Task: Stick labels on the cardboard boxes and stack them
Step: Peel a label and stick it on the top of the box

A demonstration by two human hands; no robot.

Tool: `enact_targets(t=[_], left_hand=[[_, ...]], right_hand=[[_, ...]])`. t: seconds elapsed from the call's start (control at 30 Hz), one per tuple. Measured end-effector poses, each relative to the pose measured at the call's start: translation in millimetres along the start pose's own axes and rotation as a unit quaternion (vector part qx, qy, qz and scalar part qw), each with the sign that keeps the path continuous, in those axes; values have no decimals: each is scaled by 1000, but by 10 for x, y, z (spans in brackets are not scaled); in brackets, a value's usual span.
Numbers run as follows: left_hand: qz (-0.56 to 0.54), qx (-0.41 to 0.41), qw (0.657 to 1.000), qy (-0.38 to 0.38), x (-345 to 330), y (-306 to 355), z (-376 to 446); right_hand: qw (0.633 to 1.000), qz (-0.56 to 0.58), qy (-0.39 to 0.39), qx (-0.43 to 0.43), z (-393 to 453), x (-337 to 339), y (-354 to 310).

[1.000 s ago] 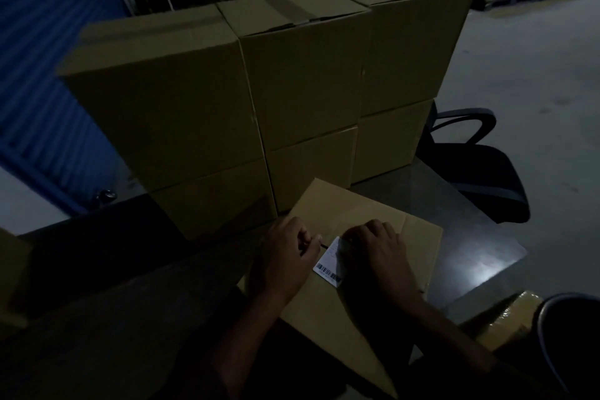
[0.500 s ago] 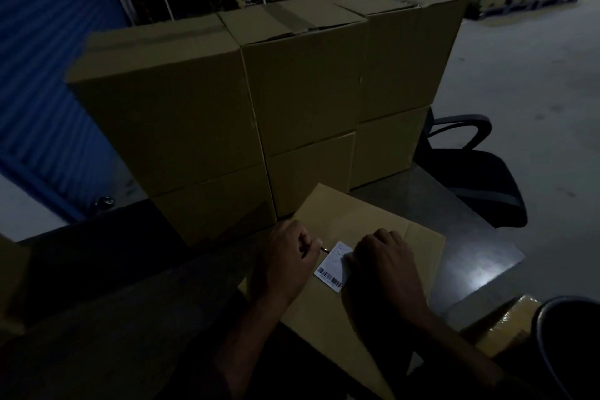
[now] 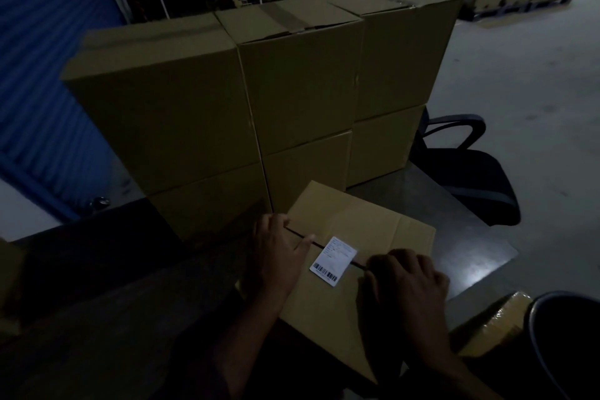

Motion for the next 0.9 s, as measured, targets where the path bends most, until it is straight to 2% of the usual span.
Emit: enact_targets(t=[0.1,0.2,0.33,0.4,0.53,0.63,0.77,0.9], left_hand=[[14,43,999,5,44,-29,-19],[5,82,996,16,143,-106,-141],[-39,57,997,44,118,-154,-493],[-24,34,999,30,76,-88,-646],[109,-64,992,8,33,119,-709],[172,-118,978,-3,53,213,-547],[125,-95,987,-45,75,151,-233],[95,-76,992,-44,42,113,-133]], right_hand=[[998,-41,-39,33,61,-68,-14],[993,-78,-44,81,351,-113,16],[983,-71,-111,127,824,-77,43],[980,-38,-128,145,967,-57,31],[983,1,-114,145,949,-12,-79],[991,64,-32,111,758,-21,-180],[994,57,-23,91,600,-124,-264],[994,60,-27,83,640,-151,-222]])
Point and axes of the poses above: each hand's wrist, its own z-axis towards the middle knuckle, its own x-axis out of the back of the hand, y = z × x, the point moved 2 cm from there along z, towards the middle knuckle, and after that the axes turned 11 degrees about -y, right-handed, at the moved point
